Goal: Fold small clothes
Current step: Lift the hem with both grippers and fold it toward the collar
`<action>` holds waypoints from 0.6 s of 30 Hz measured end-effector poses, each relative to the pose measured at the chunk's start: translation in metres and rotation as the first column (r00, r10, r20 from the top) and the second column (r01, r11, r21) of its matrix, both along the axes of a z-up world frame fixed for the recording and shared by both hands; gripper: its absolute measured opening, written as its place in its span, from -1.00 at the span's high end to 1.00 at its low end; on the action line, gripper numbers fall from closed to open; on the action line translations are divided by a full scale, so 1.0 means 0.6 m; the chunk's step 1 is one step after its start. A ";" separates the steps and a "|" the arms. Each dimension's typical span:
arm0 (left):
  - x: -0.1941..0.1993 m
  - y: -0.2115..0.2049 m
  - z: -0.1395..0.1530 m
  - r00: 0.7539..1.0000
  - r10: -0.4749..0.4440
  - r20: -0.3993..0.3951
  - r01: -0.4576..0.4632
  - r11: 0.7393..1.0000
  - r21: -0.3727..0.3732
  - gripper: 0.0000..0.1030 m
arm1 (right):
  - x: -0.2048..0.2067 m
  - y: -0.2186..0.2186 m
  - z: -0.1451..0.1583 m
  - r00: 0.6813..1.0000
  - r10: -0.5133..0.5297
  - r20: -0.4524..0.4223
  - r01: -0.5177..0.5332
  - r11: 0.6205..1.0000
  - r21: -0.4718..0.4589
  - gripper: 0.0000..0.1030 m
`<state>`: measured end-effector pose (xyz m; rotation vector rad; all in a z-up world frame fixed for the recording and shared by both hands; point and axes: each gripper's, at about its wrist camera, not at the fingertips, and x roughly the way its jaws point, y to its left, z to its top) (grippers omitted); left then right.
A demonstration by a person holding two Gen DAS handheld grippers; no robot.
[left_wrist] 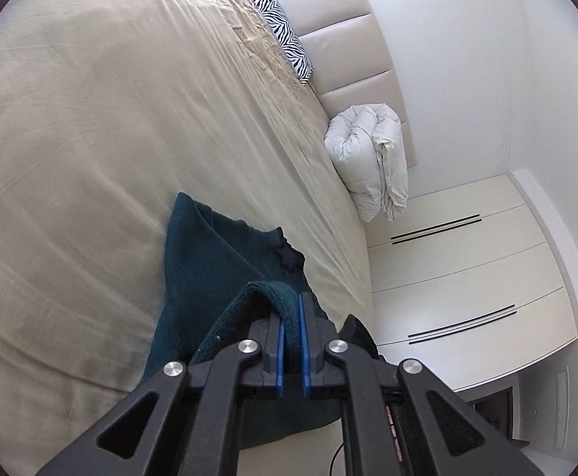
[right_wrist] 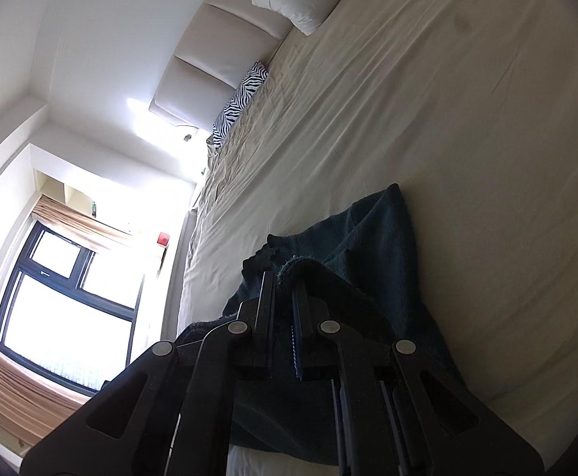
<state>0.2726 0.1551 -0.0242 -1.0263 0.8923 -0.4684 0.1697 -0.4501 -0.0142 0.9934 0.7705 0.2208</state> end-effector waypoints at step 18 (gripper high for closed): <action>0.080 -0.006 -0.089 0.996 0.089 -0.025 -0.084 0.983 0.162 -0.37 | 0.153 -0.036 -0.134 0.982 -0.143 -0.121 0.138 0.989 -0.049 -0.54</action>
